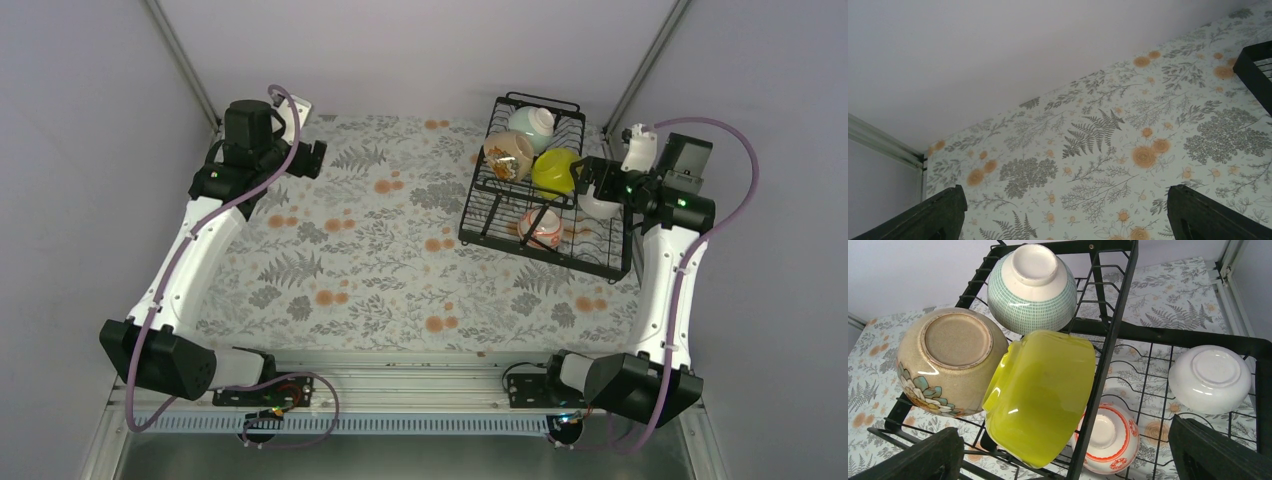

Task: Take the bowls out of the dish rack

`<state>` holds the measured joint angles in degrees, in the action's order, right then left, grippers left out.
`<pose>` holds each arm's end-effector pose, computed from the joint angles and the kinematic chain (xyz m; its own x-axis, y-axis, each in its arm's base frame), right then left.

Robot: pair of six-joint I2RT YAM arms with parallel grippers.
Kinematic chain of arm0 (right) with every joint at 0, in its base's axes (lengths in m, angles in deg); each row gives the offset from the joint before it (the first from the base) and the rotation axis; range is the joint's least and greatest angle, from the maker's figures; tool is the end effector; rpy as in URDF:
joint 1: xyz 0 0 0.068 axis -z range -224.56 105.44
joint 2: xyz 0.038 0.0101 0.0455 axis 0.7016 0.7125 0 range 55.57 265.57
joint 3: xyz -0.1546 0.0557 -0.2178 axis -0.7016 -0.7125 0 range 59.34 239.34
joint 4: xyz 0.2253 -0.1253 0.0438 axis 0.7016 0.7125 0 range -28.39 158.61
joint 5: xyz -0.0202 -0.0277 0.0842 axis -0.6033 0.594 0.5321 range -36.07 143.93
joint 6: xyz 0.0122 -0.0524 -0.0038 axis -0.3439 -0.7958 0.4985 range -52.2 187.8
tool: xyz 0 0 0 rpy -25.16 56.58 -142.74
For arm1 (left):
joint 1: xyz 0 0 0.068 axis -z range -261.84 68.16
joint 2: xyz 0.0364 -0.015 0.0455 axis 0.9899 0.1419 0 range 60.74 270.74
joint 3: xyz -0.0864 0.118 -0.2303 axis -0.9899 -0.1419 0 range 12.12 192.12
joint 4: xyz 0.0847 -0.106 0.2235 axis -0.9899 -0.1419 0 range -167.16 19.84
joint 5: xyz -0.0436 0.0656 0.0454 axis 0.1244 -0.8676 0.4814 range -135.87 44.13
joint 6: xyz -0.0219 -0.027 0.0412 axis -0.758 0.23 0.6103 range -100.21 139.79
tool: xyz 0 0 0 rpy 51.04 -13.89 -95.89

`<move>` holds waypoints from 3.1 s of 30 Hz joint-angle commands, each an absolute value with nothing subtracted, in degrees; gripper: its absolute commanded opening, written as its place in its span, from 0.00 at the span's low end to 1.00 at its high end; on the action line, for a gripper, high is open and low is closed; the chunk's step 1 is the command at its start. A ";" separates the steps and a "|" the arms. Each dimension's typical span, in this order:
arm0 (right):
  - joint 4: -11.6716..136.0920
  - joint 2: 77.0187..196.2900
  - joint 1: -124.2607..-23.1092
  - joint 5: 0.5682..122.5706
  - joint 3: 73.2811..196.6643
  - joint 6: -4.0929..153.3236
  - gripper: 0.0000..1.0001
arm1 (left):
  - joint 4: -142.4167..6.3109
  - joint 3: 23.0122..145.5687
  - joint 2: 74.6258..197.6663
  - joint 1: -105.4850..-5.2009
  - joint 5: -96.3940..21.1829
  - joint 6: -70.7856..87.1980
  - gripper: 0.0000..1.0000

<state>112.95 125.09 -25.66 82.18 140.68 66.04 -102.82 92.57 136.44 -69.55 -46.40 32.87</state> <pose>0.2291 -0.0606 0.4028 -0.5997 0.1767 -0.7805 -0.0787 0.9576 0.2772 0.2843 -0.0615 0.3981 -0.3991 0.3187 -0.8597 0.3030 0.9308 0.2044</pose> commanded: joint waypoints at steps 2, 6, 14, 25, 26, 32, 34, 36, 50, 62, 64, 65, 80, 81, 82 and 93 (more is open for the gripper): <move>115.90 128.55 -24.26 84.95 142.13 64.67 1.00 | -102.99 93.02 135.94 -69.24 -42.91 33.91 1.00; 119.73 132.84 -22.53 90.27 143.68 63.21 1.00 | -103.66 93.49 135.86 -69.12 -42.65 34.78 1.00; 120.97 135.44 -21.09 103.35 144.07 61.24 1.00 | -102.77 91.25 135.18 -69.07 -42.69 35.86 1.00; 125.25 141.03 -20.92 113.18 147.27 55.94 0.96 | -101.70 88.94 134.96 -69.09 -42.14 35.87 1.00; 125.60 141.78 -20.86 113.67 147.45 55.72 0.95 | -101.73 88.95 134.87 -69.10 -42.08 35.91 1.00; 127.21 142.84 -20.39 116.37 149.42 54.38 0.90 | -101.46 88.43 134.72 -69.07 -42.31 36.13 1.00; 127.38 142.45 -20.39 116.86 150.04 54.44 0.85 | -101.45 88.41 134.83 -69.02 -42.12 36.05 1.00; 127.53 142.10 -20.30 117.69 150.44 54.19 0.77 | -101.45 88.70 135.13 -69.01 -41.85 35.89 1.00; 126.56 144.62 -20.21 119.28 148.68 52.90 0.38 | -102.41 89.66 136.04 -68.20 -41.21 35.43 1.00; 125.35 147.09 -20.21 124.03 147.61 51.89 0.19 | -102.24 88.85 136.23 -67.83 -41.37 35.43 1.00; 125.32 147.07 -20.21 124.94 147.65 51.89 0.15 | -102.26 88.85 136.22 -67.76 -41.37 35.43 1.00; 125.44 147.07 -20.22 125.39 147.78 51.85 0.12 | -102.32 88.88 136.30 -67.75 -41.38 35.43 1.00; 127.82 144.18 -20.21 128.52 154.70 49.87 0.04 | -102.32 88.92 136.50 -66.19 -40.66 37.10 1.00; 127.01 143.76 -20.21 128.54 154.83 50.32 0.04 | -102.10 88.86 136.50 -66.10 -40.79 37.18 1.00; 126.14 143.42 -20.21 128.62 154.87 51.18 0.04 | -101.88 88.92 136.44 -65.99 -40.78 37.27 1.00; 127.88 142.43 -21.00 131.28 161.28 50.83 0.03 | -101.71 93.61 136.89 -61.54 -37.82 41.13 1.00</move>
<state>127.33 144.21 -20.50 127.47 157.95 51.57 -102.19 89.86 136.14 -64.08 -38.73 38.70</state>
